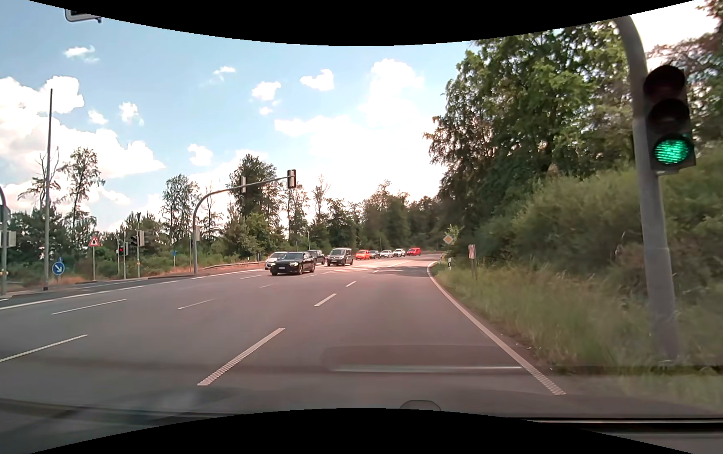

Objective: Follow the waypoints while adhering to traffic rules and regulations

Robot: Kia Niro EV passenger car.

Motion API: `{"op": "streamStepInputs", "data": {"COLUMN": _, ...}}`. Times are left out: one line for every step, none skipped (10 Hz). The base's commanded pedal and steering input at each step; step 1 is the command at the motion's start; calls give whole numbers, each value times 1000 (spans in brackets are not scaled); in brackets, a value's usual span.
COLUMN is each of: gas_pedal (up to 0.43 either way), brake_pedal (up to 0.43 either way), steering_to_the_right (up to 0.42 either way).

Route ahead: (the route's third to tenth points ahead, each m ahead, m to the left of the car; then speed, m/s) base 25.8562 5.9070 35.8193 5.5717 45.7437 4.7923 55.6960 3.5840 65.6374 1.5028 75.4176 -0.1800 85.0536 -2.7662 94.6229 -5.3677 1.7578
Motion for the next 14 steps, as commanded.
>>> {"op": "streamStepInputs", "data": {"gas_pedal": 220, "brake_pedal": 0, "steering_to_the_right": 16}}
{"op": "streamStepInputs", "data": {"gas_pedal": 228, "brake_pedal": 0, "steering_to_the_right": 16}}
{"op": "streamStepInputs", "data": {"gas_pedal": 228, "brake_pedal": 0, "steering_to_the_right": 16}}
{"op": "streamStepInputs", "data": {"gas_pedal": 228, "brake_pedal": 0, "steering_to_the_right": 16}}
{"op": "streamStepInputs", "data": {"gas_pedal": 240, "brake_pedal": 0, "steering_to_the_right": 15}}
{"op": "streamStepInputs", "data": {"gas_pedal": 240, "brake_pedal": 0, "steering_to_the_right": 14}}
{"op": "streamStepInputs", "data": {"gas_pedal": 240, "brake_pedal": 0, "steering_to_the_right": 14}}
{"op": "streamStepInputs", "data": {"gas_pedal": 248, "brake_pedal": 0, "steering_to_the_right": 13}}
{"op": "streamStepInputs", "data": {"gas_pedal": 260, "brake_pedal": 0, "steering_to_the_right": 13}}
{"op": "streamStepInputs", "data": {"gas_pedal": 260, "brake_pedal": 0, "steering_to_the_right": 13}}
{"op": "streamStepInputs", "data": {"gas_pedal": 260, "brake_pedal": 0, "steering_to_the_right": 13}}
{"op": "streamStepInputs", "data": {"gas_pedal": 268, "brake_pedal": 0, "steering_to_the_right": 12}}
{"op": "streamStepInputs", "data": {"gas_pedal": 268, "brake_pedal": 0, "steering_to_the_right": 12}}
{"op": "streamStepInputs", "data": {"gas_pedal": 268, "brake_pedal": 0, "steering_to_the_right": 12}}
